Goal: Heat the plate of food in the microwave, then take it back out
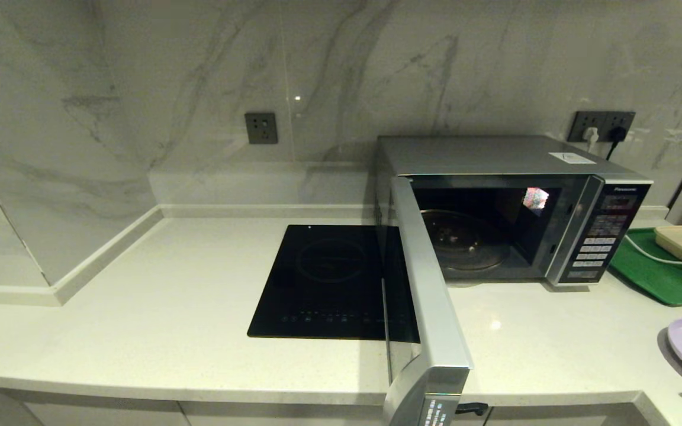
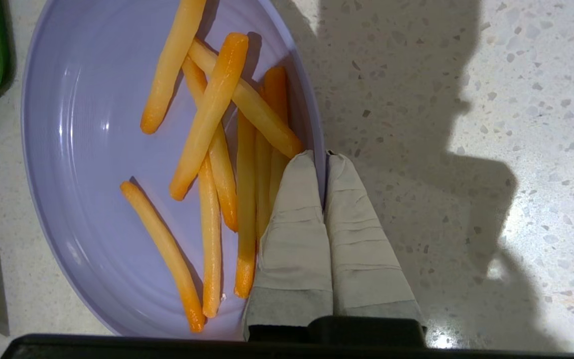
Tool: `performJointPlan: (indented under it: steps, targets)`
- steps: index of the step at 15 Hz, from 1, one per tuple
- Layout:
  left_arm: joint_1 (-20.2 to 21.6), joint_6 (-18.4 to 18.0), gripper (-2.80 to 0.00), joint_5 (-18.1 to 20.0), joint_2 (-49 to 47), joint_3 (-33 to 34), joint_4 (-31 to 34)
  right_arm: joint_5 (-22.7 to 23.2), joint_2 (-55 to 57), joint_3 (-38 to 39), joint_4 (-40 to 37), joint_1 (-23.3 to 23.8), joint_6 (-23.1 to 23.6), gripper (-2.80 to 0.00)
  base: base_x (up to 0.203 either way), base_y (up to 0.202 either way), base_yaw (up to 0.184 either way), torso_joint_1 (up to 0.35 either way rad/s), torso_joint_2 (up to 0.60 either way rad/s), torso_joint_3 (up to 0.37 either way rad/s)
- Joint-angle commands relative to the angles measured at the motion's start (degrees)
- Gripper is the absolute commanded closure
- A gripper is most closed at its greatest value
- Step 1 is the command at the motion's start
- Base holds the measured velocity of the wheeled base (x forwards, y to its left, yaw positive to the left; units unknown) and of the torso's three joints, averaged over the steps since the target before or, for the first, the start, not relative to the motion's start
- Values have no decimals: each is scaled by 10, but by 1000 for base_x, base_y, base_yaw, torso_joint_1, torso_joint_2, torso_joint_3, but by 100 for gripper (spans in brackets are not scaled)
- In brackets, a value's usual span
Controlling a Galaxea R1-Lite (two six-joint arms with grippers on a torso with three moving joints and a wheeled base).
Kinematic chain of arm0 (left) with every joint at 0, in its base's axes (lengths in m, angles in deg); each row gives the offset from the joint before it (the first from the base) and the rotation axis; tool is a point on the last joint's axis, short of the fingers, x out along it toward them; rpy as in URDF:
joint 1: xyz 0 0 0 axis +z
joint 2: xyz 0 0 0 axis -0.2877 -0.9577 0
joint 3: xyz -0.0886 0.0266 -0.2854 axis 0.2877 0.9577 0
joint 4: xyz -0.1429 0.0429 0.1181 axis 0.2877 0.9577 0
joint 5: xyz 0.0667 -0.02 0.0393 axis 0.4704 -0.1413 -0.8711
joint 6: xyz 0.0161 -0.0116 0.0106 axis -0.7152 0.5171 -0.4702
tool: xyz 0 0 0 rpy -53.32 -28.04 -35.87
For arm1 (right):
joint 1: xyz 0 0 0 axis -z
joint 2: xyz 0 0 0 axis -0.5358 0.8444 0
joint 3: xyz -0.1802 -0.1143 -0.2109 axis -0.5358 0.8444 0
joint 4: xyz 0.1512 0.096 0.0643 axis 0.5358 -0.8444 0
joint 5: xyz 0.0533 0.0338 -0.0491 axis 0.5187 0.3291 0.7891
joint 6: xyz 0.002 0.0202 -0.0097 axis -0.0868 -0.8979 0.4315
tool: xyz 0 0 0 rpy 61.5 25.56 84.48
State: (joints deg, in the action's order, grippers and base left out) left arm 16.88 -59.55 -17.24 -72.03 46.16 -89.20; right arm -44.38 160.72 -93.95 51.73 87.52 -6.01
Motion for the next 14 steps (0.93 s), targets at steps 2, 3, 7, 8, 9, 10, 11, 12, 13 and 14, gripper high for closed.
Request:
performJointPlan:
  steps: [2, 3, 7, 8, 9, 10, 11, 12, 13, 14]
  targets:
    - [0, 0, 0, 0, 0, 0, 0, 1, 21, 2, 2, 2, -2, 0, 0, 0, 0, 0, 0, 0]
    - [0, 0, 0, 0, 0, 0, 0, 1, 22, 1, 2, 4, -2, 0, 0, 0, 0, 0, 0, 0]
    - [0, 0, 0, 0, 0, 0, 0, 4, 19, 6, 3, 5, 0, -280, 0, 0, 0, 0, 0, 0]
    - [0, 0, 0, 0, 0, 0, 0, 13, 10, 6, 2, 7, 1, -280, 0, 0, 0, 0, 0, 0]
    - [0, 0, 0, 0, 0, 0, 0, 18, -1, 9, 2, 10, 4, -280, 0, 0, 0, 0, 0, 0]
    - [0, 0, 0, 0, 0, 0, 0, 22, -16, 15, 1, 14, 10, -280, 0, 0, 0, 0, 0, 0]
    - [0, 0, 0, 0, 0, 0, 0, 24, -35, 22, 1, 16, 15, -280, 0, 0, 0, 0, 0, 0]
    - [0, 0, 0, 0, 0, 0, 0, 29, -63, 29, -1, 19, 17, -280, 0, 0, 0, 0, 0, 0]
    - [0, 0, 0, 0, 0, 0, 0, 37, -97, 37, -5, 20, 21, -280, 0, 0, 0, 0, 0, 0]
    - [0, 0, 0, 0, 0, 0, 0, 48, -139, 46, -15, 21, 28, -280, 0, 0, 0, 0, 0, 0]
